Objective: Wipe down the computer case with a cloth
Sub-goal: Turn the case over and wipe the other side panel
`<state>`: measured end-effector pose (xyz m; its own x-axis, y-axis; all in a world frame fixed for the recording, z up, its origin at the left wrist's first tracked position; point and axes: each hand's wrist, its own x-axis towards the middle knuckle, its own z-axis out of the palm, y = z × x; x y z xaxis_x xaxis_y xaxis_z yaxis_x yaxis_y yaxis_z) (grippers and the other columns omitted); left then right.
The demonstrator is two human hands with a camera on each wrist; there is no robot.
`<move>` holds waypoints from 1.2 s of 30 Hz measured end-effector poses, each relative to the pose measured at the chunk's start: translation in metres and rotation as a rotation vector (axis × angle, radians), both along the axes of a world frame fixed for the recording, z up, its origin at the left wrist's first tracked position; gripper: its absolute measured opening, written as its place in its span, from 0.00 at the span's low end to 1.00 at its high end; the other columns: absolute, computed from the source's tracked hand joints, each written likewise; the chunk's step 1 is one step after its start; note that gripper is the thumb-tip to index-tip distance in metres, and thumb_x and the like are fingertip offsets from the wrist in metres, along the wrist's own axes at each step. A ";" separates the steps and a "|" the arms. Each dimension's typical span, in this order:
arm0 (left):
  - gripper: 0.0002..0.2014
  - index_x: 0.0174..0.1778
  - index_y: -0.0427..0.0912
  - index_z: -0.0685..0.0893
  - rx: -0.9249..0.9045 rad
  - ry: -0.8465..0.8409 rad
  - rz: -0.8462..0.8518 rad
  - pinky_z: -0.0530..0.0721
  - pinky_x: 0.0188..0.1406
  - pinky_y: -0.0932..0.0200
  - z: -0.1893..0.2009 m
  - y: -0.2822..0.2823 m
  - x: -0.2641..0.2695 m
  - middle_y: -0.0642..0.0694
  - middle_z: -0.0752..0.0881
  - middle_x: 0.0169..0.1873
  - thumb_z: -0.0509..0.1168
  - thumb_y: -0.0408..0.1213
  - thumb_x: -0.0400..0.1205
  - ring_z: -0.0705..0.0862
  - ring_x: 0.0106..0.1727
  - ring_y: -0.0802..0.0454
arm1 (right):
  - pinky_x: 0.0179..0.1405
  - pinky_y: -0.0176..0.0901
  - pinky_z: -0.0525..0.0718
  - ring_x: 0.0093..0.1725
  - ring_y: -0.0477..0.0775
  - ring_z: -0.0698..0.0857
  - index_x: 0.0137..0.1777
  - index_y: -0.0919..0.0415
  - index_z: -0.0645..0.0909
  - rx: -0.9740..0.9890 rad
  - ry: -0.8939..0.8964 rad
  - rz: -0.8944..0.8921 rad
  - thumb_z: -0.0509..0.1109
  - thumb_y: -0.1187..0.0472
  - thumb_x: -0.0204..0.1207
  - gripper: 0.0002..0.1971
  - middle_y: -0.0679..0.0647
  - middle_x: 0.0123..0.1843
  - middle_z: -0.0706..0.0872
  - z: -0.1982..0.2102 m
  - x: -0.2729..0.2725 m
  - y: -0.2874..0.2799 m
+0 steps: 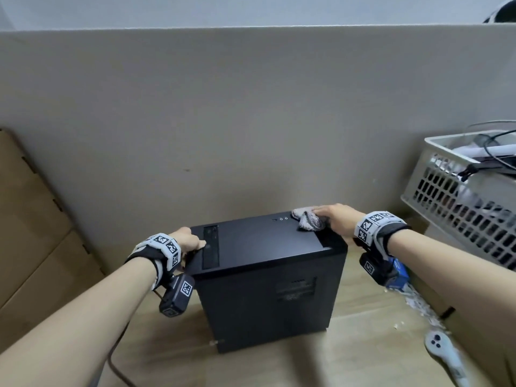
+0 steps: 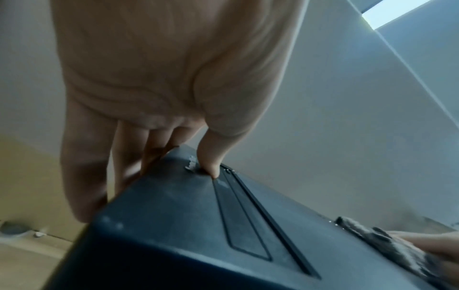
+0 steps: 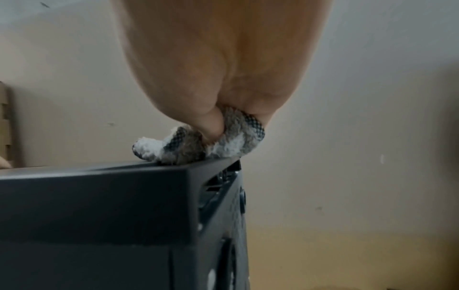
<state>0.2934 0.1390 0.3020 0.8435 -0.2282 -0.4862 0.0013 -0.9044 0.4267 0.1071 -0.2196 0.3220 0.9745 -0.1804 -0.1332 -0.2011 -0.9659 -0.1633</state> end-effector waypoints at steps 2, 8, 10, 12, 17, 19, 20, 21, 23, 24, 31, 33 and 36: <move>0.24 0.66 0.30 0.77 0.045 -0.050 0.011 0.79 0.53 0.54 -0.001 -0.003 0.001 0.32 0.83 0.62 0.68 0.45 0.81 0.83 0.61 0.35 | 0.66 0.57 0.79 0.69 0.65 0.81 0.64 0.62 0.83 0.016 0.025 0.024 0.56 0.77 0.66 0.28 0.56 0.69 0.84 0.003 -0.008 0.003; 0.22 0.67 0.31 0.74 0.122 -0.115 0.013 0.76 0.62 0.54 0.000 -0.013 -0.003 0.34 0.81 0.64 0.66 0.41 0.82 0.80 0.64 0.36 | 0.40 0.54 0.81 0.35 0.58 0.77 0.42 0.65 0.81 0.156 0.066 0.077 0.54 0.66 0.55 0.18 0.60 0.38 0.85 0.019 -0.051 0.020; 0.22 0.67 0.31 0.74 0.130 -0.119 0.019 0.77 0.59 0.54 0.000 -0.011 -0.002 0.34 0.81 0.62 0.66 0.41 0.82 0.80 0.63 0.36 | 0.25 0.45 0.78 0.25 0.54 0.76 0.37 0.61 0.88 0.301 -0.009 -0.013 0.58 0.68 0.58 0.17 0.60 0.26 0.85 0.026 -0.066 0.020; 0.22 0.65 0.31 0.75 0.107 -0.113 0.030 0.78 0.54 0.54 -0.001 -0.009 -0.001 0.34 0.82 0.59 0.67 0.42 0.81 0.82 0.59 0.35 | 0.22 0.42 0.71 0.20 0.52 0.70 0.22 0.60 0.80 0.415 -0.136 -0.124 0.60 0.69 0.60 0.11 0.52 0.18 0.75 0.029 -0.075 0.017; 0.27 0.68 0.27 0.76 -0.025 -0.097 0.124 0.80 0.59 0.50 -0.011 -0.003 0.001 0.32 0.83 0.61 0.71 0.44 0.80 0.83 0.61 0.34 | 0.47 0.53 0.81 0.46 0.63 0.82 0.40 0.61 0.75 0.144 -0.138 -0.368 0.67 0.65 0.73 0.03 0.62 0.46 0.83 0.018 -0.077 -0.003; 0.30 0.70 0.28 0.75 -0.088 -0.088 0.158 0.80 0.64 0.48 -0.018 0.001 0.003 0.33 0.83 0.63 0.73 0.45 0.78 0.83 0.62 0.35 | 0.50 0.52 0.79 0.55 0.69 0.83 0.54 0.63 0.74 0.132 -0.087 -0.423 0.73 0.65 0.73 0.13 0.65 0.56 0.82 0.007 -0.069 -0.002; 0.32 0.71 0.28 0.74 -0.115 -0.080 0.179 0.80 0.66 0.47 -0.019 0.003 0.001 0.33 0.82 0.65 0.73 0.45 0.78 0.82 0.63 0.35 | 0.51 0.52 0.79 0.56 0.69 0.83 0.56 0.62 0.75 0.180 -0.080 -0.442 0.72 0.58 0.75 0.14 0.65 0.57 0.82 0.007 -0.065 0.005; 0.33 0.72 0.28 0.74 -0.139 -0.081 0.200 0.79 0.66 0.47 -0.020 0.004 0.000 0.34 0.81 0.66 0.73 0.46 0.78 0.81 0.65 0.35 | 0.52 0.52 0.79 0.56 0.67 0.84 0.55 0.61 0.76 0.234 -0.080 -0.461 0.69 0.47 0.78 0.17 0.63 0.55 0.84 0.004 -0.060 0.009; 0.33 0.72 0.27 0.72 -0.169 -0.068 0.225 0.80 0.62 0.50 -0.017 0.007 -0.008 0.33 0.80 0.66 0.73 0.46 0.79 0.81 0.64 0.35 | 0.51 0.50 0.82 0.52 0.62 0.86 0.51 0.61 0.79 0.412 -0.105 -0.545 0.67 0.35 0.74 0.26 0.57 0.49 0.86 -0.009 -0.046 0.013; 0.32 0.72 0.27 0.72 -0.193 -0.048 0.233 0.81 0.57 0.52 -0.014 0.008 -0.013 0.33 0.81 0.65 0.72 0.46 0.79 0.82 0.61 0.36 | 0.48 0.49 0.82 0.48 0.59 0.87 0.47 0.60 0.81 0.473 -0.084 -0.551 0.71 0.35 0.70 0.26 0.54 0.45 0.87 -0.011 -0.043 0.017; 0.18 0.37 0.39 0.77 -0.235 0.112 0.274 0.59 0.26 0.64 -0.013 0.024 -0.023 0.48 0.65 0.14 0.69 0.51 0.81 0.60 0.18 0.53 | 0.38 0.42 0.77 0.32 0.54 0.81 0.21 0.57 0.75 0.593 -0.122 -0.548 0.83 0.52 0.68 0.23 0.50 0.26 0.83 -0.013 -0.030 0.022; 0.20 0.34 0.39 0.74 -0.279 0.163 0.295 0.62 0.30 0.62 -0.016 0.030 -0.023 0.48 0.65 0.14 0.70 0.52 0.80 0.60 0.20 0.52 | 0.39 0.40 0.79 0.32 0.53 0.84 0.25 0.58 0.83 0.634 -0.078 -0.527 0.83 0.52 0.69 0.17 0.52 0.28 0.87 -0.013 -0.030 0.022; 0.28 0.39 0.39 0.80 -0.336 0.281 0.298 0.73 0.36 0.55 -0.029 0.041 -0.015 0.44 0.69 0.24 0.81 0.58 0.62 0.64 0.22 0.51 | 0.38 0.40 0.82 0.32 0.51 0.85 0.30 0.63 0.87 0.691 -0.082 -0.519 0.83 0.55 0.69 0.14 0.57 0.32 0.90 -0.011 -0.031 0.023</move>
<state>0.2784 0.1801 0.2735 0.7435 -0.1807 -0.6439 0.3930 -0.6610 0.6393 0.0759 -0.1968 0.3107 0.8025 -0.5099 -0.3099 -0.5511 -0.4342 -0.7125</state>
